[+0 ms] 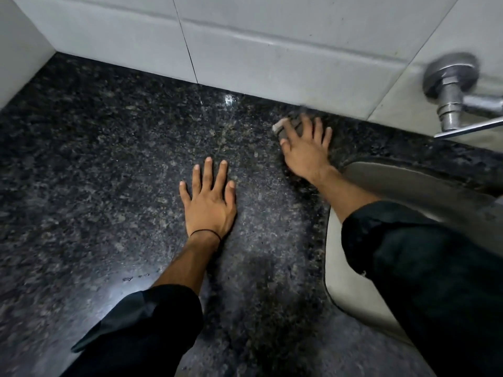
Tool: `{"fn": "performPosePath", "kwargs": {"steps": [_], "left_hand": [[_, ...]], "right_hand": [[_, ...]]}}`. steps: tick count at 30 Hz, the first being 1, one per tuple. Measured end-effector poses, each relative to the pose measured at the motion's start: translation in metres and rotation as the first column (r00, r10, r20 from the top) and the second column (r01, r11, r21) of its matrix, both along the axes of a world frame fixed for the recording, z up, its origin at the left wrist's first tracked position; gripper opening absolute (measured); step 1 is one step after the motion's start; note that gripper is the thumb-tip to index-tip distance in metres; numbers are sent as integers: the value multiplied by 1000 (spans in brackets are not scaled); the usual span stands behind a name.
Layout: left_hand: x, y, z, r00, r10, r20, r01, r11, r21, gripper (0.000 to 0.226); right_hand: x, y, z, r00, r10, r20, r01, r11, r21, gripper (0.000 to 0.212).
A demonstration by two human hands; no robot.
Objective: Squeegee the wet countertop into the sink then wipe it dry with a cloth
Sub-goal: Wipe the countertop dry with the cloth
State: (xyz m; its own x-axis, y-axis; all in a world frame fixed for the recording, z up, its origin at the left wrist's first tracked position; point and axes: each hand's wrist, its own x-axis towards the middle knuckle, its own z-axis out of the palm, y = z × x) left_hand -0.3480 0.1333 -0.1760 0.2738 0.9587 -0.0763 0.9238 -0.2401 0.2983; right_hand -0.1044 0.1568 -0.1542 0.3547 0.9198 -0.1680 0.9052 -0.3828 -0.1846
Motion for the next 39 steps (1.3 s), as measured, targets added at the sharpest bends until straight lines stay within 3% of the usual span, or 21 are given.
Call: {"fn": "performPosePath", "kwargs": {"steps": [4,7,9,10,12,15,17,19,22,24,27,28,29,30,31,33,34,36,39], "left_hand": [[-1,1,0,1000,-3,13,3,1000,-5,53],[-1,1,-2,1000,0,10,0,1000,0,53],[-1,1,-1,1000,-3,5,3,1000,-2,53],[-1,0,-1,1000,-6,-1,6,1000,-2,53],[-1,0,0,1000,-14,-7,14,1000,-10,54],[-4,3,3,999,-29,21,30,998,-61,54],[-7,7,8,996,-50,75,58,993,-105,55],[-17,5,15,991,-73,111,84,992,-97,53],[-37,-19,22,991,-60,123,61,998,-8,52],[-59,-51,23,990,-5,142,2,1000,17,51],[-95,-104,19,977,113,179,-112,994,-12,49],[-108,-122,17,971,157,183,-156,988,-19,48],[-121,-138,15,962,206,178,-205,978,-24,48],[-134,-152,14,952,257,165,-257,966,-24,49],[-147,-163,12,942,303,145,-304,953,-19,51],[-174,-183,7,906,412,96,-413,911,-6,56],[-186,-190,4,881,466,79,-467,884,-6,58],[-199,-201,-2,840,541,53,-540,841,-18,63],[-197,-209,-5,824,567,-12,-567,824,18,67]], "right_hand": [[-55,-94,1,940,335,65,-339,939,65,54],[-51,-168,6,782,621,45,-621,784,-16,50],[-19,-168,9,703,706,89,-706,707,-35,50],[-2,-156,8,712,694,101,-694,718,-43,50],[28,-120,6,821,561,109,-559,828,-49,51],[44,-75,8,987,155,42,-155,988,1,49],[22,-64,6,999,-29,-22,29,999,16,50],[-23,-79,1,1000,7,1,-7,999,35,52],[-94,-141,-2,968,243,59,-249,962,111,52],[-129,-194,-1,885,463,52,-465,877,120,52],[-128,-247,2,584,810,51,-812,582,48,52],[-112,-246,4,500,863,70,-866,499,36,52],[-98,-238,4,474,876,92,-880,473,26,52],[-86,-225,3,518,849,107,-855,518,22,51],[-77,-209,1,621,777,104,-783,622,27,50],[-80,-183,-1,838,540,83,-545,835,67,49],[-93,-175,-2,903,422,79,-428,899,92,50],[-131,-170,-5,949,306,83,-314,942,118,52],[-200,-192,-8,860,504,85,-511,849,134,55]]}}
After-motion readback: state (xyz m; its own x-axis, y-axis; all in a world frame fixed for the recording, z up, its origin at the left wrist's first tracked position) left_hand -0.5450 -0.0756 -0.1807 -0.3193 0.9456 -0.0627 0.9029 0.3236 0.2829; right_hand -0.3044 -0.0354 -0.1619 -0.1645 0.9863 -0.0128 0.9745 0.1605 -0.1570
